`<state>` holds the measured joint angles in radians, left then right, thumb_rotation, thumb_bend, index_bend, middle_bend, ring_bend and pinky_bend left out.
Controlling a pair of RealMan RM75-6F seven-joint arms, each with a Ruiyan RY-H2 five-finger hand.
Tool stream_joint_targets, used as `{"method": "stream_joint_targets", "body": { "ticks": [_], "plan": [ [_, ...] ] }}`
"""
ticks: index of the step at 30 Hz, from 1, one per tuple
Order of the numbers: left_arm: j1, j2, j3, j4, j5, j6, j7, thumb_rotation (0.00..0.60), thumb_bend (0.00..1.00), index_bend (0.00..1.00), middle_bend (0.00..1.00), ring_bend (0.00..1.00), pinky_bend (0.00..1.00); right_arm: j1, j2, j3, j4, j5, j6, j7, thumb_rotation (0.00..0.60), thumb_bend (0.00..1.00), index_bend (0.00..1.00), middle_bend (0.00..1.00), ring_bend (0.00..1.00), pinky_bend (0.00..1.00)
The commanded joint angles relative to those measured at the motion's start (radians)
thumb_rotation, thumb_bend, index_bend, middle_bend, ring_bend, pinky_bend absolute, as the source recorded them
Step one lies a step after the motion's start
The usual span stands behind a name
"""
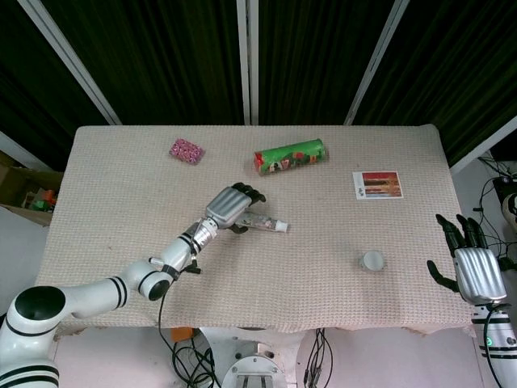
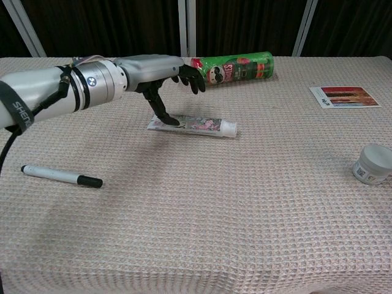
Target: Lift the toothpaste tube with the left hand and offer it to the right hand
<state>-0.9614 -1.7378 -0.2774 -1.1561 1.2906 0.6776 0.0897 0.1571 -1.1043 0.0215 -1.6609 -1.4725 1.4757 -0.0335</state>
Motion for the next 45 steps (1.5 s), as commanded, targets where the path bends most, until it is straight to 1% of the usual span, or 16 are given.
{"method": "stream_joint_targets", "body": {
  "ticks": [1, 6, 12, 16, 19, 23, 26, 29, 32, 34, 36, 37, 39, 42, 44, 45],
  "plan": [
    [-0.018, -0.029, 0.009, 0.023, -0.033, -0.02, 0.027, 0.6, 0.26, 0.27, 0.23, 0.17, 0.17, 0.0, -0.002, 0.003, 0.004, 0.002, -0.007, 0.006, 0.6, 0.29, 0.0, 0.19, 0.0, 0.07],
    [-0.043, -0.08, 0.015, 0.081, -0.094, -0.031, 0.087, 0.6, 0.27, 0.3, 0.25, 0.17, 0.18, -0.006, 0.0, 0.007, 0.007, 0.001, -0.012, 0.012, 0.6, 0.29, 0.0, 0.19, 0.0, 0.07],
    [-0.05, -0.117, 0.022, 0.107, -0.14, -0.011, 0.135, 0.587, 0.28, 0.32, 0.26, 0.17, 0.18, -0.016, -0.003, 0.011, 0.018, 0.006, -0.017, 0.026, 0.6, 0.29, 0.0, 0.19, 0.0, 0.07],
    [-0.058, -0.135, 0.024, 0.118, -0.152, 0.003, 0.155, 0.582, 0.3, 0.33, 0.27, 0.17, 0.18, -0.019, -0.007, 0.011, 0.023, 0.007, -0.025, 0.03, 0.6, 0.29, 0.0, 0.19, 0.0, 0.07],
    [-0.065, -0.146, 0.028, 0.132, -0.159, 0.006, 0.172, 0.564, 0.32, 0.34, 0.28, 0.17, 0.18, -0.022, -0.006, 0.013, 0.024, 0.009, -0.029, 0.035, 0.6, 0.28, 0.0, 0.19, 0.0, 0.07],
    [-0.07, -0.161, 0.037, 0.158, -0.163, 0.014, 0.189, 0.563, 0.36, 0.38, 0.3, 0.19, 0.18, -0.026, -0.002, 0.016, 0.023, 0.013, -0.034, 0.044, 0.6, 0.28, 0.0, 0.19, 0.0, 0.07],
    [-0.065, -0.173, 0.035, 0.17, -0.158, 0.038, 0.177, 0.563, 0.4, 0.43, 0.34, 0.21, 0.2, -0.028, -0.001, 0.016, 0.022, 0.012, -0.037, 0.046, 0.6, 0.28, 0.0, 0.19, 0.0, 0.07],
    [-0.054, -0.185, 0.036, 0.186, -0.137, 0.063, 0.131, 0.555, 0.46, 0.5, 0.41, 0.24, 0.24, -0.03, 0.0, 0.017, 0.019, 0.011, -0.041, 0.043, 0.6, 0.28, 0.0, 0.19, 0.0, 0.07],
    [-0.044, -0.192, 0.036, 0.21, -0.106, 0.087, 0.07, 0.559, 0.52, 0.55, 0.49, 0.3, 0.29, -0.031, 0.001, 0.018, 0.013, 0.009, -0.042, 0.038, 0.6, 0.28, 0.0, 0.19, 0.0, 0.07],
    [-0.037, -0.191, 0.039, 0.22, -0.078, 0.108, 0.021, 0.561, 0.56, 0.58, 0.54, 0.36, 0.34, -0.031, 0.004, 0.019, 0.008, 0.006, -0.041, 0.034, 0.6, 0.27, 0.0, 0.19, 0.0, 0.07],
    [-0.028, -0.181, 0.044, 0.224, -0.041, 0.135, -0.042, 0.563, 0.58, 0.59, 0.59, 0.41, 0.41, -0.032, 0.01, 0.021, -0.002, 0.002, -0.04, 0.034, 0.6, 0.27, 0.0, 0.2, 0.0, 0.07],
    [-0.024, -0.174, 0.046, 0.222, -0.025, 0.146, -0.07, 0.563, 0.59, 0.59, 0.6, 0.43, 0.44, -0.031, 0.013, 0.022, -0.007, -0.002, -0.038, 0.037, 0.6, 0.27, 0.0, 0.2, 0.0, 0.07],
    [-0.014, -0.154, 0.051, 0.214, 0.012, 0.176, -0.133, 0.566, 0.61, 0.6, 0.64, 0.48, 0.55, -0.026, 0.024, 0.026, -0.017, -0.013, -0.039, 0.045, 0.6, 0.27, 0.0, 0.2, 0.0, 0.07],
    [0.003, -0.11, 0.059, 0.179, 0.064, 0.225, -0.229, 0.565, 0.62, 0.62, 0.67, 0.54, 0.65, -0.005, 0.05, 0.04, -0.037, -0.031, -0.051, 0.048, 0.6, 0.28, 0.0, 0.21, 0.0, 0.07],
    [0.014, -0.07, 0.066, 0.137, 0.097, 0.249, -0.303, 0.565, 0.63, 0.62, 0.69, 0.56, 0.69, 0.021, 0.071, 0.056, -0.053, -0.047, -0.066, 0.036, 0.6, 0.28, 0.0, 0.21, 0.0, 0.08],
    [0.017, -0.05, 0.071, 0.118, 0.113, 0.257, -0.334, 0.563, 0.63, 0.63, 0.7, 0.57, 0.7, 0.035, 0.079, 0.065, -0.059, -0.055, -0.073, 0.031, 0.6, 0.28, 0.02, 0.21, 0.0, 0.09]
  ]
}}
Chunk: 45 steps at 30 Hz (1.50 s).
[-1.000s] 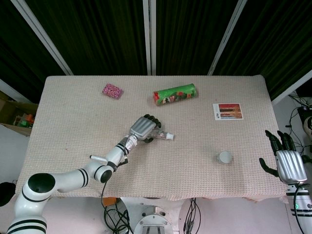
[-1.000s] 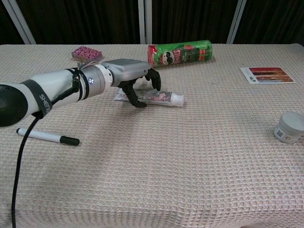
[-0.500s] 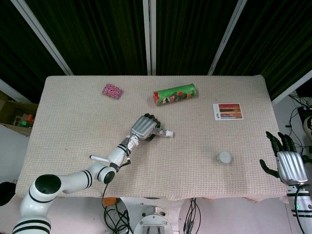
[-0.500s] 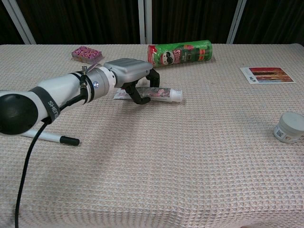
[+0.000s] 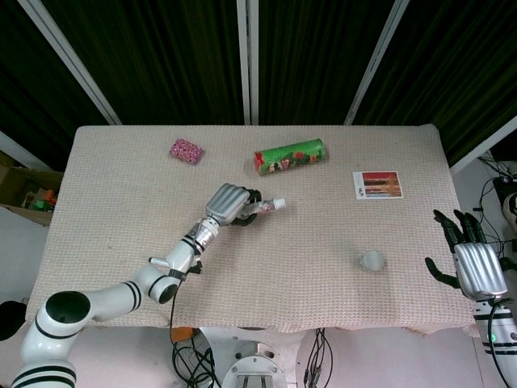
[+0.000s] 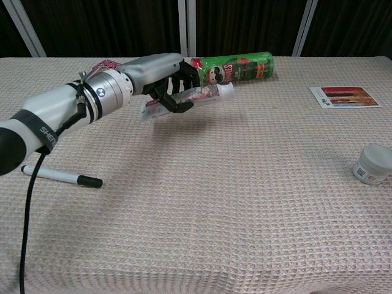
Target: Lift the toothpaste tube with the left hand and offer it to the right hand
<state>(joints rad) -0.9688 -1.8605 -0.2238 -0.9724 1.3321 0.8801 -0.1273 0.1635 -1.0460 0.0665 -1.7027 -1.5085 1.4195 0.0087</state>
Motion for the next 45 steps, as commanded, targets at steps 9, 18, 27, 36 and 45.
{"method": "stream_joint_targets", "body": {
  "ticks": [9, 18, 27, 36, 45],
  "plan": [
    [0.043, 0.248, 0.058, -0.27, 0.193, 0.104, -0.394, 0.563, 0.66, 0.64, 0.72, 0.58, 0.7, 0.231, 0.01, 0.111, -0.028, -0.096, -0.171, -0.099, 0.6, 0.23, 0.28, 0.25, 0.02, 0.15],
    [0.026, 0.318, 0.099, -0.345, 0.301, 0.157, -0.56, 0.554, 0.67, 0.64, 0.72, 0.58, 0.69, 0.394, -0.102, 0.141, 0.021, -0.187, -0.254, -0.101, 0.6, 0.21, 0.36, 0.27, 0.04, 0.16],
    [0.006, 0.343, 0.118, -0.351, 0.323, 0.16, -0.613, 0.538, 0.67, 0.64, 0.72, 0.58, 0.69, 0.447, -0.171, 0.115, 0.08, -0.318, -0.17, -0.054, 0.6, 0.2, 0.41, 0.28, 0.04, 0.16],
    [-0.015, 0.364, 0.132, -0.362, 0.34, 0.163, -0.683, 0.508, 0.67, 0.64, 0.72, 0.58, 0.68, 0.474, -0.194, 0.098, 0.117, -0.35, -0.146, -0.062, 0.6, 0.2, 0.43, 0.28, 0.04, 0.16],
    [-0.033, 0.377, 0.14, -0.371, 0.348, 0.166, -0.724, 0.505, 0.67, 0.64, 0.72, 0.58, 0.68, 0.495, -0.214, 0.088, 0.142, -0.36, -0.123, -0.055, 0.6, 0.2, 0.44, 0.28, 0.04, 0.16]
  ]
}}
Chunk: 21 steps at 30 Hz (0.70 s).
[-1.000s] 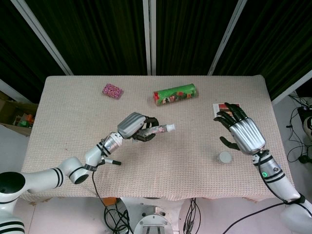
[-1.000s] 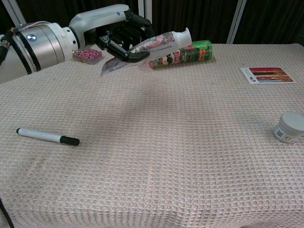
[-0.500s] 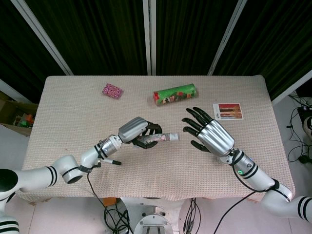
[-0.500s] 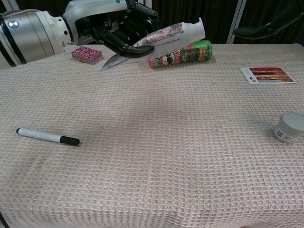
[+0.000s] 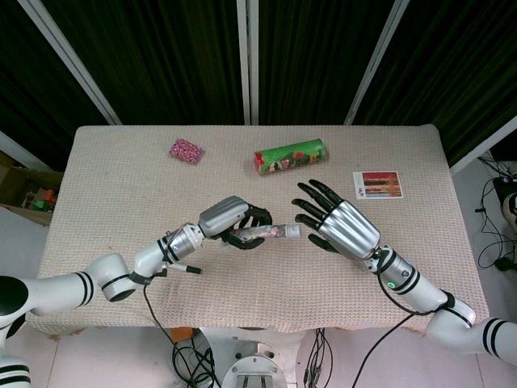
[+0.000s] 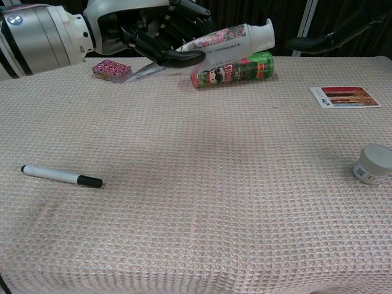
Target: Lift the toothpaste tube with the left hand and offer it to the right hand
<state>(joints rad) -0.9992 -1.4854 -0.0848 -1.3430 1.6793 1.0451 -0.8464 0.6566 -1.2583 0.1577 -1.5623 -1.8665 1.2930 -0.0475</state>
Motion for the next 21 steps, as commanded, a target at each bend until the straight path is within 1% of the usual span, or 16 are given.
{"method": "stream_joint_targets", "body": {
  "ticks": [1, 13, 21],
  "plan": [
    [-0.004, 0.004, 0.002, -0.001, 0.001, 0.002, -0.01, 0.505, 0.67, 0.64, 0.72, 0.58, 0.68, 0.002, -0.002, -0.005, 0.002, -0.002, 0.007, 0.002, 0.6, 0.2, 0.44, 0.28, 0.04, 0.16],
    [-0.021, 0.02, 0.009, -0.01, 0.011, 0.017, -0.065, 0.496, 0.67, 0.64, 0.72, 0.58, 0.68, 0.018, -0.022, -0.013, 0.02, 0.001, 0.027, 0.001, 0.6, 0.2, 0.47, 0.29, 0.06, 0.16],
    [-0.03, 0.03, 0.011, -0.021, 0.004, 0.01, -0.055, 0.487, 0.67, 0.64, 0.72, 0.58, 0.68, 0.03, -0.04, -0.011, 0.035, -0.002, 0.049, 0.009, 0.6, 0.2, 0.51, 0.31, 0.08, 0.16]
  ]
}}
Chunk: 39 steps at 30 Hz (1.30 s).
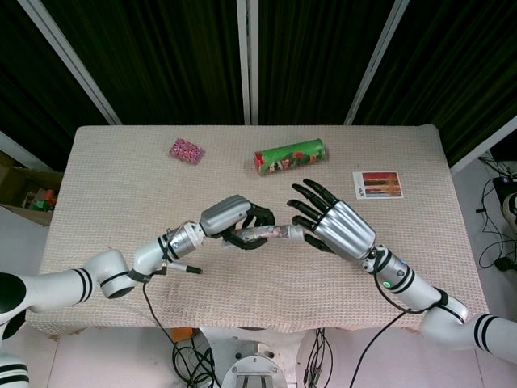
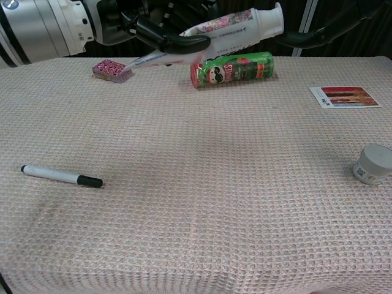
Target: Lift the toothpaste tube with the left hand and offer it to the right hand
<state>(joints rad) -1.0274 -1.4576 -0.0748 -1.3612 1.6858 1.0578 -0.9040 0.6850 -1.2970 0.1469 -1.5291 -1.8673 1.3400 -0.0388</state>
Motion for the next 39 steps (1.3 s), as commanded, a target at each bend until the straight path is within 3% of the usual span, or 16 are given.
{"method": "stream_joint_targets", "body": {
  "ticks": [1, 8, 16, 20, 39],
  "plan": [
    [-0.002, 0.003, 0.001, -0.004, -0.003, -0.004, 0.003, 0.485, 0.67, 0.64, 0.71, 0.58, 0.68, 0.003, -0.002, 0.0, 0.002, -0.001, 0.004, 0.001, 0.6, 0.2, 0.51, 0.31, 0.08, 0.16],
    [-0.006, 0.009, 0.006, -0.012, -0.01, -0.012, 0.004, 0.476, 0.67, 0.64, 0.71, 0.58, 0.68, 0.01, -0.008, -0.004, 0.006, -0.005, 0.017, 0.0, 0.6, 0.2, 0.53, 0.32, 0.08, 0.17],
    [-0.006, 0.008, 0.012, -0.011, -0.014, -0.013, -0.005, 0.466, 0.67, 0.64, 0.71, 0.58, 0.68, 0.013, -0.026, -0.004, 0.021, 0.0, 0.033, -0.004, 0.6, 0.21, 0.69, 0.34, 0.1, 0.18],
    [-0.005, 0.007, 0.012, -0.008, -0.016, -0.009, -0.008, 0.462, 0.67, 0.64, 0.71, 0.58, 0.68, 0.014, -0.034, -0.002, 0.027, 0.004, 0.041, -0.003, 0.6, 0.2, 0.73, 0.34, 0.1, 0.18],
    [0.013, -0.038, 0.007, 0.03, -0.034, 0.02, -0.064, 0.456, 0.67, 0.64, 0.71, 0.58, 0.67, 0.012, -0.097, 0.018, 0.064, 0.03, 0.102, -0.001, 0.6, 0.2, 0.76, 0.35, 0.1, 0.18]
  ]
}}
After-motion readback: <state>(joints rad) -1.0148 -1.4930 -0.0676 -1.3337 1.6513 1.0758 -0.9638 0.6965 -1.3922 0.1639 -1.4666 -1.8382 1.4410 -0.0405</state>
